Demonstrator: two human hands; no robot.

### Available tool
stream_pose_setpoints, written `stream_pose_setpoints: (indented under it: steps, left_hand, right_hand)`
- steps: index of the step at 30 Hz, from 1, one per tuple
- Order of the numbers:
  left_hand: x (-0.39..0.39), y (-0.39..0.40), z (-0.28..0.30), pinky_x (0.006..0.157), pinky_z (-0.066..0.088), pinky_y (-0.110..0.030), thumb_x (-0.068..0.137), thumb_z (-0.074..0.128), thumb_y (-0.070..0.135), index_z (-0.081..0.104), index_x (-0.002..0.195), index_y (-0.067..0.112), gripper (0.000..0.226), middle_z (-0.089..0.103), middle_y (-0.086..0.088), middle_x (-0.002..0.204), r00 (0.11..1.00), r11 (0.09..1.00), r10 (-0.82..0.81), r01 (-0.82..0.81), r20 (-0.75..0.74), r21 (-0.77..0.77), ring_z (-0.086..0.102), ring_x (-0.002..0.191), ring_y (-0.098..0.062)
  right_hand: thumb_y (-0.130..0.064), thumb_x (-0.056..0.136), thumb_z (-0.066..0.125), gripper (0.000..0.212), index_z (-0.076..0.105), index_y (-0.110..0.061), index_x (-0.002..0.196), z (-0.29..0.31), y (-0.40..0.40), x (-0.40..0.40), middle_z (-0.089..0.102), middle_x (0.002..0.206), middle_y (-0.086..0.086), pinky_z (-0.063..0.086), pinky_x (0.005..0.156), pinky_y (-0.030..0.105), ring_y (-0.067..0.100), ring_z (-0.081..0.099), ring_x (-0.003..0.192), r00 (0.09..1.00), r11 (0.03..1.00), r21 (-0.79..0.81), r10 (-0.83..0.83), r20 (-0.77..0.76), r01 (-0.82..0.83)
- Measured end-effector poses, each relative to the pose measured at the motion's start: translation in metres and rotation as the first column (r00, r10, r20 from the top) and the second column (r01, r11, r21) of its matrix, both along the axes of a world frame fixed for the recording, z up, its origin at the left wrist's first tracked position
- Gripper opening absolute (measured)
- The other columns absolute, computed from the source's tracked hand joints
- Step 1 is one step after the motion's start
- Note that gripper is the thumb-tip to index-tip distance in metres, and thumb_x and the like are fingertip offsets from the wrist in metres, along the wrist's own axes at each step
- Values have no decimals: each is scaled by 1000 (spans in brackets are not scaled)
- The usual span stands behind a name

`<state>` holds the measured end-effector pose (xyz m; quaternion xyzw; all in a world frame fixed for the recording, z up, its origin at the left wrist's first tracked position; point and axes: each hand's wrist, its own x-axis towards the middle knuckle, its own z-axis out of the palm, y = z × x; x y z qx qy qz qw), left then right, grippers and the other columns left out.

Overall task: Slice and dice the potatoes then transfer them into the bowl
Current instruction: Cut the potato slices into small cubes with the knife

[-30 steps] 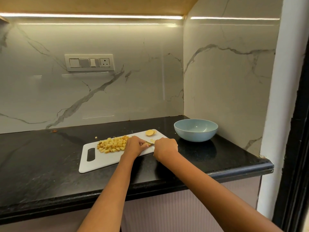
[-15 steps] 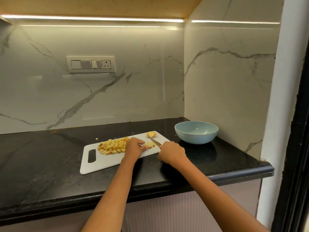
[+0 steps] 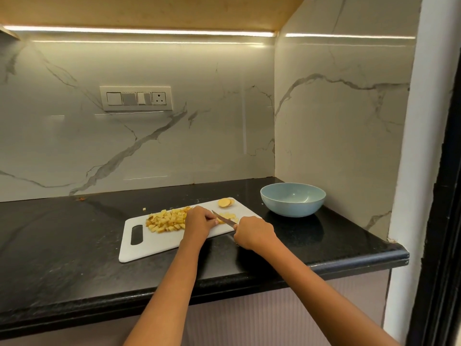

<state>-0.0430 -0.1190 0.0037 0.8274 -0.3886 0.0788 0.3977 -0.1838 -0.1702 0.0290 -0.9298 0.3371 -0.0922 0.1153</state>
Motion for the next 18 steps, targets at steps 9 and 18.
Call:
stream_pose_setpoints:
  steps: [9,18]
  left_hand:
    - [-1,0,1,75,39,-20,81,69,9,72,98,2,19,71,-13,100,1000,1000,10,-10,-18,-1,62,93,-22]
    - [-4,1,4,69,36,-19,81,69,11,72,98,4,18,71,-12,98,1000,999,-10,11,-20,34,58,80,-16]
  right_hand:
    - [-32,98,43,30,55,-10,114,0,-1,0,60,111,7,39,78,27,19,56,100,1000,1000,-17,-3,11,3]
    - [-26,96,45,34,50,-11,125,7,-1,20,55,123,7,38,84,28,22,52,112,997,1000,1,-14,-76,14]
